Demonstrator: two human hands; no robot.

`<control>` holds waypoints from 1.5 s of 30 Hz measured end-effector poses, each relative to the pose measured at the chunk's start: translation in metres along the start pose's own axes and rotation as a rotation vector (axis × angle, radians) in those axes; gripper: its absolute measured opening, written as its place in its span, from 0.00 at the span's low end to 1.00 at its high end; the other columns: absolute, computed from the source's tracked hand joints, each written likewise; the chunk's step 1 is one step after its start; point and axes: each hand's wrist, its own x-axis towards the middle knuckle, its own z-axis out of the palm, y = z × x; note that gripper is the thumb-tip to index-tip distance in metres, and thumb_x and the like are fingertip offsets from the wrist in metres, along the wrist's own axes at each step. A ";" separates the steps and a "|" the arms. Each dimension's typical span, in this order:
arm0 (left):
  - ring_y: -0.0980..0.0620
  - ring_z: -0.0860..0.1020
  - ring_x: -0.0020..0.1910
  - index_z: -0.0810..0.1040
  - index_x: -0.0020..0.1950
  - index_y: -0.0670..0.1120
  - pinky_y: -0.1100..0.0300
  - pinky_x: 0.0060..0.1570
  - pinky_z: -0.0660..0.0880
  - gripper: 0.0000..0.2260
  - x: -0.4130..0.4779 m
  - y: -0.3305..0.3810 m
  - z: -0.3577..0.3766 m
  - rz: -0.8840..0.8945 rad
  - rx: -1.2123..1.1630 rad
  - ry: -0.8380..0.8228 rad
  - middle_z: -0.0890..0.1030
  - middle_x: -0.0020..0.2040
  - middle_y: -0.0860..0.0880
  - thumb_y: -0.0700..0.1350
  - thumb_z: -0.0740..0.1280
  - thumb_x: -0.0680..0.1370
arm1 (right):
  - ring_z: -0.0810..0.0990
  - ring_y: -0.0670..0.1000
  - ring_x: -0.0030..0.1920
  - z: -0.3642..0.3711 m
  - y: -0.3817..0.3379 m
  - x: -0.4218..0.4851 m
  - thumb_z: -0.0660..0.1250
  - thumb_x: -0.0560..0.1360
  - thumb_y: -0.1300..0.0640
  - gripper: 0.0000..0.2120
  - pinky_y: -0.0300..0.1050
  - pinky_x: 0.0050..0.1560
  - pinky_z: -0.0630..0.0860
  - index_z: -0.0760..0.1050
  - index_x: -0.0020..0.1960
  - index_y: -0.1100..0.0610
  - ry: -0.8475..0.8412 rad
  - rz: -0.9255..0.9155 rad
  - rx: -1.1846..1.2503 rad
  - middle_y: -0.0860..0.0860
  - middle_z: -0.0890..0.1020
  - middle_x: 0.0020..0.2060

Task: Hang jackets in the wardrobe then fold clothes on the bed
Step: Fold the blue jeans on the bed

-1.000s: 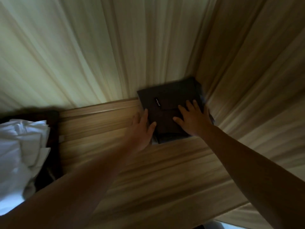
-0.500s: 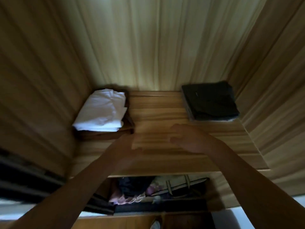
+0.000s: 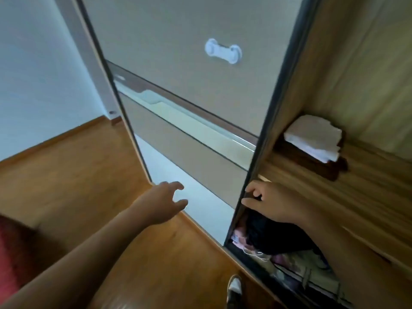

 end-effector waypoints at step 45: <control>0.45 0.74 0.67 0.69 0.75 0.51 0.50 0.64 0.73 0.24 -0.035 -0.817 -0.274 -1.343 -0.511 0.517 0.75 0.69 0.45 0.56 0.65 0.80 | 0.79 0.51 0.63 0.285 -1.003 0.566 0.61 0.80 0.36 0.23 0.53 0.59 0.81 0.70 0.72 0.44 -0.456 -1.248 -0.749 0.47 0.78 0.67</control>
